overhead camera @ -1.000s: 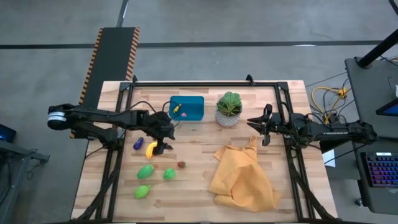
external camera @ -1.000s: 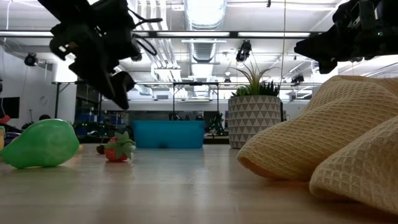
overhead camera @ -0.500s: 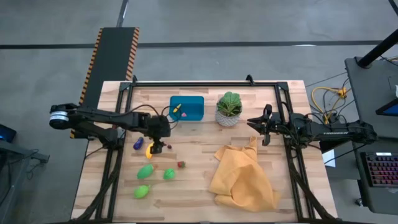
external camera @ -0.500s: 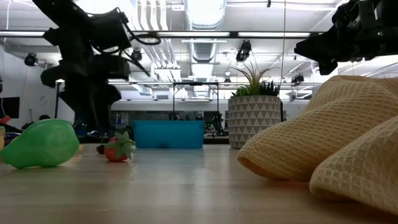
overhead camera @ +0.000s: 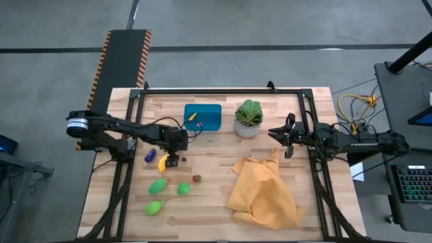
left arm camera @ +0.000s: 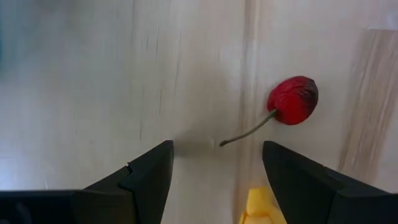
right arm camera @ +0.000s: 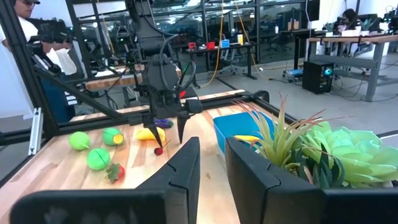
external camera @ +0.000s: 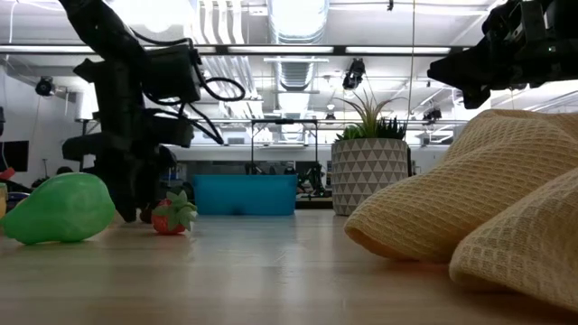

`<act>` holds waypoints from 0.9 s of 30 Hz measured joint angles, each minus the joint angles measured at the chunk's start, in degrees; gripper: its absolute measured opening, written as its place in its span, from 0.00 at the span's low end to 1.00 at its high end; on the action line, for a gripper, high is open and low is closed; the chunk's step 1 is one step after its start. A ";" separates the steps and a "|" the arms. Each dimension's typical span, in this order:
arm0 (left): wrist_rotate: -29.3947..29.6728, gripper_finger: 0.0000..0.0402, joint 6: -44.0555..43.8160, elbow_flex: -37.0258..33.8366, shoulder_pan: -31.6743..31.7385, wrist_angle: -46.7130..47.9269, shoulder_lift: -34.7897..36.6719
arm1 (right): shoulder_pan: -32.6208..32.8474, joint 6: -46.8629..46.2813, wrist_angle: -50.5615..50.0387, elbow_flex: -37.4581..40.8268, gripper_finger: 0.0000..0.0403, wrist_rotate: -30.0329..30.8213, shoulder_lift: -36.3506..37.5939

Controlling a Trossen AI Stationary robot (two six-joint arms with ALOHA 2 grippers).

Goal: Pick and placing Produce into tupperware
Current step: Put the red cherry into the blue bin

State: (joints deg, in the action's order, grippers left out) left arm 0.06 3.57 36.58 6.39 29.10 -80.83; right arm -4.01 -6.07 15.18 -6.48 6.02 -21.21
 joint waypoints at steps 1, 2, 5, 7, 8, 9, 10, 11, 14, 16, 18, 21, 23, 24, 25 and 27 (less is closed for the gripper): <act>0.06 0.58 0.16 0.09 0.00 -0.06 -0.25 | 0.00 0.00 0.00 0.00 0.17 0.00 0.00; 0.09 0.58 0.20 0.11 0.00 -0.06 -0.36 | -0.01 0.02 -0.02 0.02 0.17 0.00 0.00; 0.12 0.58 0.22 0.26 0.00 -0.03 -0.66 | -0.01 0.02 -0.02 0.02 0.17 0.00 0.00; 0.20 0.58 0.55 0.35 0.00 0.05 -0.40 | -0.01 0.02 -0.01 0.02 0.17 0.00 0.00; 0.23 0.58 1.42 0.41 -0.02 -0.02 -0.30 | -0.01 0.02 0.00 0.02 0.17 0.00 0.00; 0.36 0.58 2.13 0.57 -0.07 -0.03 -0.15 | 0.00 0.02 0.00 0.02 0.17 0.00 0.00; 0.59 0.58 2.89 0.64 -0.09 -0.60 0.04 | 0.00 0.02 -0.01 0.03 0.17 0.00 0.00; 0.67 0.58 3.20 0.88 -0.13 -1.16 0.20 | -0.01 0.02 0.00 0.04 0.17 0.00 0.00; 0.68 0.58 5.68 1.07 -0.13 -2.68 0.37 | 0.00 0.04 -0.02 0.04 0.17 0.00 0.00; 0.62 0.58 6.79 0.99 -0.22 -3.72 -0.05 | -0.01 0.02 0.00 0.04 0.17 0.00 0.02; 0.56 0.58 7.32 0.91 -0.22 -3.48 -0.61 | -0.01 0.03 -0.02 0.04 0.17 0.00 0.00; 0.27 0.58 7.34 0.87 -0.35 -3.41 -1.49 | 0.00 0.02 -0.15 0.04 0.17 0.00 0.00; 0.14 0.58 7.32 0.87 -0.47 -3.49 -1.85 | -0.01 0.02 -0.19 0.07 0.17 0.00 0.00; 0.12 0.58 7.30 0.96 -0.50 -3.47 -2.08 | 0.00 -0.08 -0.19 0.07 0.17 0.00 0.00; 0.09 0.58 7.29 1.04 -0.50 -3.34 -2.15 | -0.01 -0.17 -0.22 0.07 0.17 -0.01 0.00; 0.14 0.58 7.24 1.07 -0.50 -3.20 -1.89 | -0.02 -0.20 -0.26 0.07 0.17 0.00 0.00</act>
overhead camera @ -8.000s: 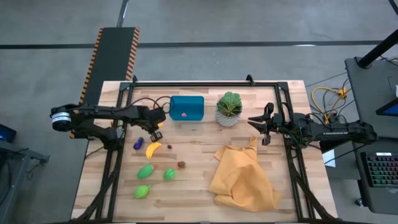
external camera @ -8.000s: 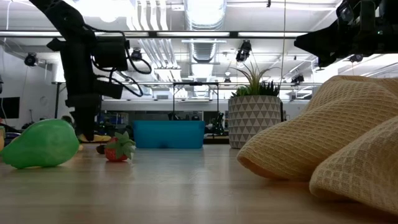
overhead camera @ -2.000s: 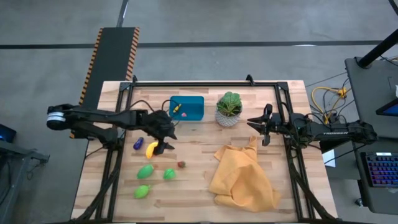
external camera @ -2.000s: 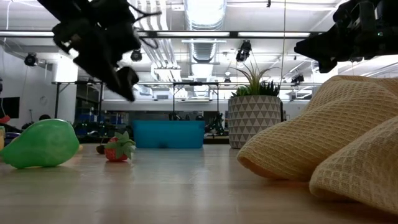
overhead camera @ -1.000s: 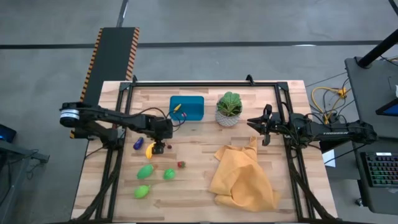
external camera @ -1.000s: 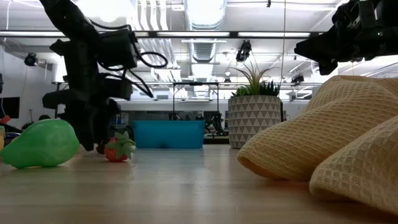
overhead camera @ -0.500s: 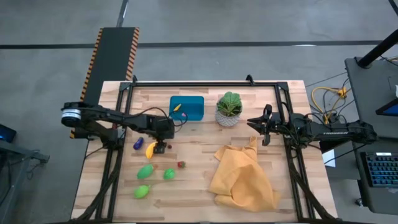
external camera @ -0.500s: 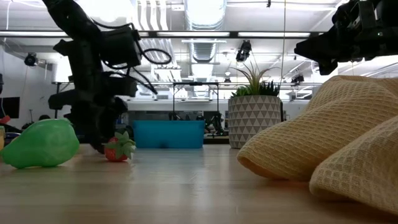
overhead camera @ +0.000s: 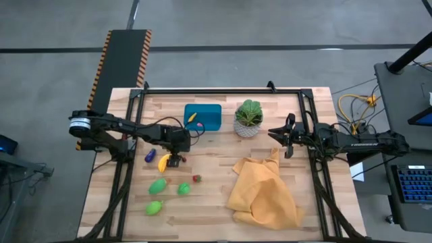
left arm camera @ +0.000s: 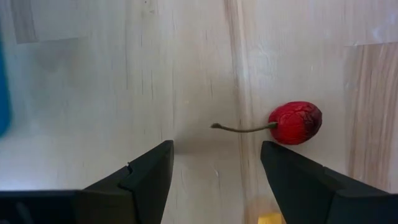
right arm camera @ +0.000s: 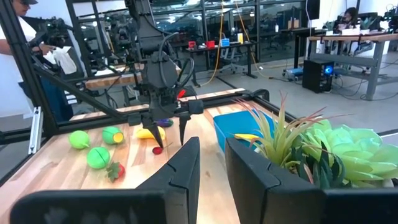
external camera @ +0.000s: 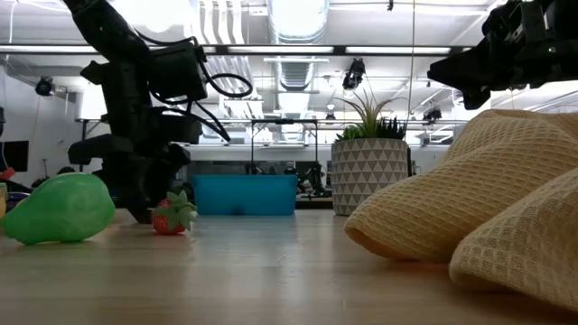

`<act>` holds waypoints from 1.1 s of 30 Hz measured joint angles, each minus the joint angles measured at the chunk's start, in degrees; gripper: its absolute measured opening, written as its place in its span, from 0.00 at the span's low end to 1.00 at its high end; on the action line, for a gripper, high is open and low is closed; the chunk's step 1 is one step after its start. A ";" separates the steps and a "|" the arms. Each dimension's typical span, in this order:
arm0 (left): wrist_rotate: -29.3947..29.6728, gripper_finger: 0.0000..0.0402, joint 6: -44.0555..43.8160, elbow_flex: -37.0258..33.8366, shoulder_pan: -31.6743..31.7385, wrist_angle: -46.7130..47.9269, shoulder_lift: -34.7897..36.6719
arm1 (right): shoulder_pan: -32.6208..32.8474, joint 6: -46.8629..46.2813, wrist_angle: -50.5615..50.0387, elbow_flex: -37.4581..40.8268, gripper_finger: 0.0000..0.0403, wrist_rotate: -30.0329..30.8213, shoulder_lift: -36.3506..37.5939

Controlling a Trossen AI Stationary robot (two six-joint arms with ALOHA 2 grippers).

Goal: Pick and placing Produce into tupperware
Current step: Put the red cherry into the blue bin

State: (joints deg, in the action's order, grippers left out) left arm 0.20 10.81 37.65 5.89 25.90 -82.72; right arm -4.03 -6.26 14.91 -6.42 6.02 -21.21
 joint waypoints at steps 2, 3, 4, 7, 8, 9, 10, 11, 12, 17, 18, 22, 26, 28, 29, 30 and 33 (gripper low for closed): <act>0.08 0.58 0.00 0.02 0.00 0.11 0.36 | 0.01 -0.02 -0.15 0.00 0.17 0.00 0.00; 0.16 0.58 0.02 0.02 -0.02 0.23 0.76 | 0.02 -0.03 -0.15 0.00 0.17 0.00 0.00; 0.11 0.58 0.00 0.04 -0.04 0.24 1.06 | 0.00 -0.09 -0.15 0.00 0.17 0.00 0.00; -0.61 0.58 -1.12 0.13 -0.36 0.38 1.59 | 0.01 -0.17 -0.17 0.00 0.17 0.00 0.00; -0.71 0.58 -1.44 0.13 -0.43 0.51 1.66 | 0.01 -0.17 -0.17 0.00 0.17 0.00 0.00; -0.78 0.58 -1.81 0.13 -0.59 0.53 1.66 | 0.01 -0.17 -0.18 0.00 0.17 -0.01 0.02; -0.78 0.58 -2.78 0.13 -0.74 0.65 1.66 | 0.01 -0.17 -0.20 0.00 0.17 -0.02 0.00; -0.78 0.58 -3.78 0.13 -0.74 0.90 1.67 | 0.01 -0.18 -0.22 0.00 0.17 0.00 0.00; -0.82 0.58 -4.78 0.13 -0.74 0.95 1.75 | 0.01 -0.20 -0.30 0.00 0.17 -0.02 0.00; -0.84 0.58 -5.92 0.26 -0.74 2.51 1.77 | 0.00 -0.39 -1.11 0.00 0.17 -0.01 0.00; -0.82 0.58 -5.93 0.26 -0.74 2.39 1.77 | 0.00 -0.39 -1.11 0.00 0.17 -0.01 0.00; -0.84 0.58 -5.92 0.26 -0.76 2.35 1.81 | 0.00 -0.39 -1.11 0.00 0.17 -0.02 0.00; -0.83 0.58 -5.90 0.26 -0.76 1.99 1.81 | 0.00 -0.39 -1.11 0.00 0.17 -0.02 0.01; -0.84 0.58 -5.50 0.25 -0.81 1.55 1.81 | 0.00 -0.39 -1.11 0.00 0.17 -0.02 0.00; -0.83 0.58 -5.42 0.25 -0.86 1.53 1.81 | 0.00 -0.40 -1.11 0.00 0.17 -0.01 0.00; -0.85 0.58 -4.96 0.25 -0.91 1.59 1.81 | 0.01 -0.41 -1.11 0.00 0.17 -0.02 0.00; -0.87 0.58 -3.21 0.26 -1.55 1.54 1.81 | 0.02 -0.41 -1.11 0.00 0.17 0.00 0.00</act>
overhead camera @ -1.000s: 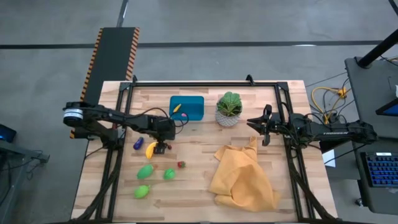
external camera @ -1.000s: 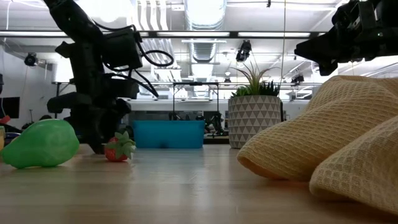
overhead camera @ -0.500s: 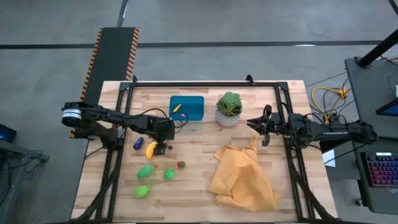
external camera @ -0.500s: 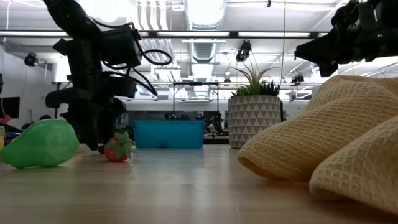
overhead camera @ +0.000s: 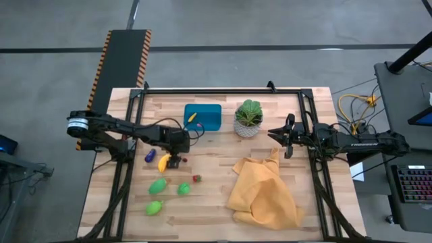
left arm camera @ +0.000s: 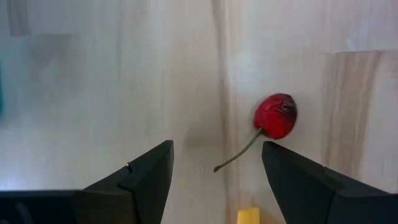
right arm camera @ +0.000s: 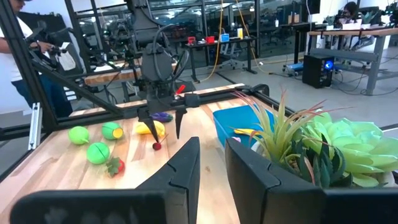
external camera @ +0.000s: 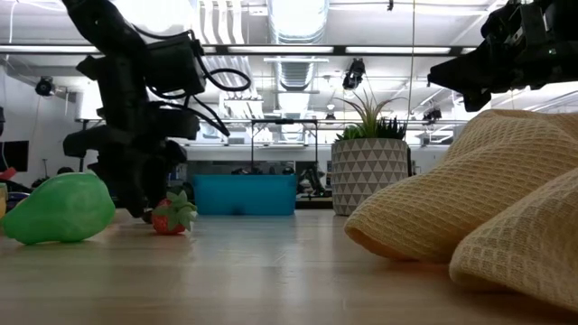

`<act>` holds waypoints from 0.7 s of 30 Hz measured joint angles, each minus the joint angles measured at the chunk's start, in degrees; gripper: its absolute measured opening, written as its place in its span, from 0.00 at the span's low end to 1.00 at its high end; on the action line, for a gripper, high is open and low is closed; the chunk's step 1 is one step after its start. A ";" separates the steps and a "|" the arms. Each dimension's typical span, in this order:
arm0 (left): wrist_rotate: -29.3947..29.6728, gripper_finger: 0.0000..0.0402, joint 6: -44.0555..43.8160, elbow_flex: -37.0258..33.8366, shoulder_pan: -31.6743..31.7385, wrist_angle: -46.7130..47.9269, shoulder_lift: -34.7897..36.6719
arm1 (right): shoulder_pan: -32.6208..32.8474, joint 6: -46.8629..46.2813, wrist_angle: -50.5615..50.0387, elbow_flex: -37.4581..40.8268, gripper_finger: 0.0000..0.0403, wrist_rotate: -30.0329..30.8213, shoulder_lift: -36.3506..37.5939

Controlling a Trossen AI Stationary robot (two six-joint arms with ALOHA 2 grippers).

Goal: Pick and placing Produce into tupperware
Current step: Put the red cherry into the blue bin

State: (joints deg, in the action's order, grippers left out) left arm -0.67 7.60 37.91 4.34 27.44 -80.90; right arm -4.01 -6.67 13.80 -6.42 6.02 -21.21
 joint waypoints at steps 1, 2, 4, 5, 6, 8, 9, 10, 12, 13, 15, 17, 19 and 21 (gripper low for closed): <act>-0.02 0.58 0.40 0.00 -0.27 0.00 0.00 | -0.02 0.02 0.00 0.00 0.17 -0.02 0.00; -0.02 0.58 0.71 0.00 -0.39 0.00 0.00 | -0.01 0.02 0.00 0.00 0.17 -0.01 0.00; -0.07 0.58 0.78 0.00 -0.58 0.00 0.00 | -0.02 0.01 0.00 0.00 0.17 -0.02 0.00; -0.04 0.58 0.79 0.00 -0.68 0.00 0.00 | -0.01 0.00 0.00 0.00 0.17 -0.02 0.00; -0.04 0.58 0.89 0.00 -0.79 0.00 0.02 | -0.02 0.02 0.00 0.00 0.17 -0.02 0.02; -0.02 0.58 1.59 0.00 -0.94 0.00 0.00 | -0.02 0.01 0.00 0.00 0.17 0.00 0.00; -0.02 0.57 1.97 0.00 -1.06 -0.13 -0.20 | 0.00 0.00 0.00 0.00 0.17 0.00 0.02; -0.02 0.56 2.19 0.00 -1.07 -0.33 -0.41 | -0.02 0.02 0.00 0.00 0.17 -0.02 0.00; -0.04 0.52 2.26 0.00 -1.08 -0.54 -1.06 | 0.00 0.00 0.00 0.00 0.17 0.00 0.02; -0.09 0.50 2.29 0.00 -1.08 -0.84 -1.52 | -0.02 0.00 0.00 0.00 0.17 -0.02 0.00; -0.43 0.44 2.29 0.03 -1.09 -1.13 -2.29 | -0.01 0.00 -0.01 0.00 0.17 0.00 0.00; -0.54 0.39 2.38 0.20 -1.14 -1.20 -2.92 | -0.01 0.00 -0.03 0.00 0.17 -0.02 0.01; -0.71 0.34 2.36 0.43 -1.14 -1.09 -3.12 | -0.02 0.00 -0.04 0.00 0.17 -0.01 0.01; -0.69 0.29 2.32 0.58 -1.14 -1.13 -3.09 | -0.02 0.00 -0.06 0.00 0.17 0.00 0.00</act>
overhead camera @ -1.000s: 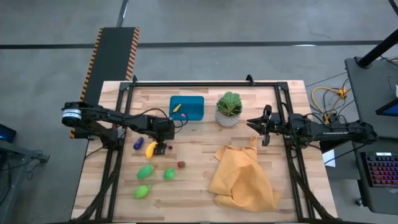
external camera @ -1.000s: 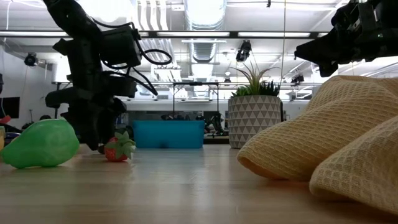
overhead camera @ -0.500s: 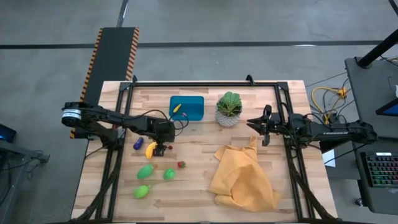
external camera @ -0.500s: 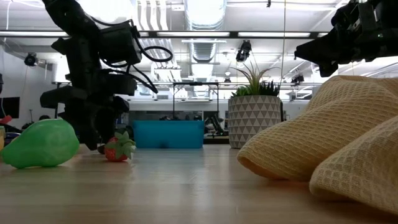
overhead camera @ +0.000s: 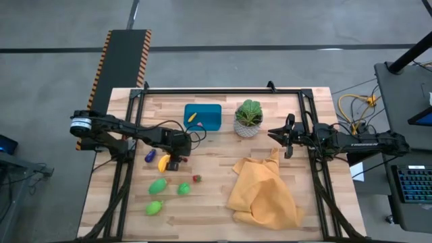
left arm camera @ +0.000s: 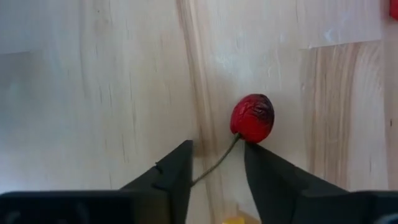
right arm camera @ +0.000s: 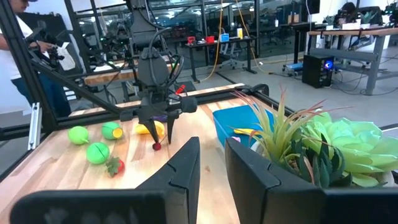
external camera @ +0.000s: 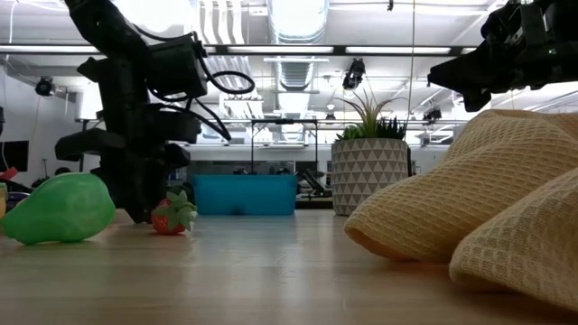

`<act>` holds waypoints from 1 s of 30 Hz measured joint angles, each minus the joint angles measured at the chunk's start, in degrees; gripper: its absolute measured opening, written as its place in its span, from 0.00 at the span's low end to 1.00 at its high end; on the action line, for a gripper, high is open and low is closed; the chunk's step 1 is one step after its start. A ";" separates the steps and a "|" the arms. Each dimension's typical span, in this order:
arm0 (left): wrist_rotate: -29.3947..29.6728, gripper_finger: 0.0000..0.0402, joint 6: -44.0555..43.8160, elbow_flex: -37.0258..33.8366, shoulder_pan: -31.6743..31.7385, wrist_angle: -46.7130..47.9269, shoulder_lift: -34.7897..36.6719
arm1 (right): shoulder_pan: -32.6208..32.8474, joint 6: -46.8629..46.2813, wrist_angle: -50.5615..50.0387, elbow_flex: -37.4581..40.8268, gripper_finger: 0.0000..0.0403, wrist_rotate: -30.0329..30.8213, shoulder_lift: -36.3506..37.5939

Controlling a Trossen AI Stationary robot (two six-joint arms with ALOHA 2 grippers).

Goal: Pick and placing Produce into tupperware
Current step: Put the red cherry into the blue bin

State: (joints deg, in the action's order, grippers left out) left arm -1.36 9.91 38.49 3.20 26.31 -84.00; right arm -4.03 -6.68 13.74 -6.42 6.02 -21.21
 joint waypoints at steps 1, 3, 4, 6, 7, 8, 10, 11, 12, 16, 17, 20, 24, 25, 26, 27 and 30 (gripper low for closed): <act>0.01 0.27 0.00 0.01 0.00 -0.04 0.20 | 0.00 0.00 -0.01 0.00 0.17 0.00 0.00; 0.06 0.22 0.00 0.06 0.00 -0.23 0.32 | 0.00 0.00 -0.01 0.00 0.17 -0.02 0.00; 0.03 0.20 0.02 0.10 0.00 -0.27 0.32 | 0.02 0.00 -0.01 0.00 0.17 0.00 0.00; 0.04 0.16 0.00 0.10 0.00 -0.35 0.32 | 0.01 0.00 0.00 0.00 0.17 0.00 0.00; 0.02 0.14 0.00 0.10 0.00 -0.39 0.19 | 0.00 0.00 -0.01 0.00 0.17 0.00 0.01; -0.02 0.13 0.00 0.10 0.00 -0.40 0.05 | 0.00 0.00 -0.01 0.00 0.17 0.00 0.00; -0.03 0.09 0.01 0.04 0.00 -0.46 0.01 | 0.00 0.00 -0.01 0.00 0.17 0.00 0.00; 0.00 0.07 0.00 0.03 0.00 -0.49 0.01 | 0.00 0.00 0.00 0.00 0.17 0.00 0.01; 0.01 0.05 0.00 0.03 0.02 -0.52 0.01 | 0.00 0.00 -0.01 0.00 0.17 0.00 0.00; 0.07 0.01 0.02 -0.01 0.07 -0.52 0.08 | 0.01 0.00 -0.01 0.00 0.17 0.00 0.01; 0.09 0.01 0.01 0.00 0.04 -0.50 0.08 | 0.02 0.00 0.00 0.00 0.17 0.00 0.00; 0.06 0.00 0.00 0.05 0.07 -0.41 0.08 | 0.02 0.00 0.00 0.00 0.17 0.00 0.01; 0.04 0.00 0.02 0.03 0.07 -0.40 0.08 | 0.02 0.00 0.00 0.00 0.17 0.00 0.00; 0.04 0.00 0.03 0.01 0.07 -0.40 0.08 | 0.01 0.00 0.01 0.00 0.17 0.00 0.00; 0.01 0.00 0.02 -0.01 0.07 -0.40 0.08 | 0.00 0.00 0.01 0.00 0.17 0.00 0.02; 0.01 0.00 0.02 -0.01 0.07 -0.38 0.08 | 0.01 0.00 -0.01 0.00 0.17 0.00 0.00; -0.01 0.00 0.02 -0.01 0.07 -0.40 0.08 | 0.01 0.00 0.00 0.00 0.17 0.00 0.01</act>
State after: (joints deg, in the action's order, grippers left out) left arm -1.37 9.93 38.48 3.27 25.91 -83.92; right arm -4.02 -6.68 13.75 -6.42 6.02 -21.20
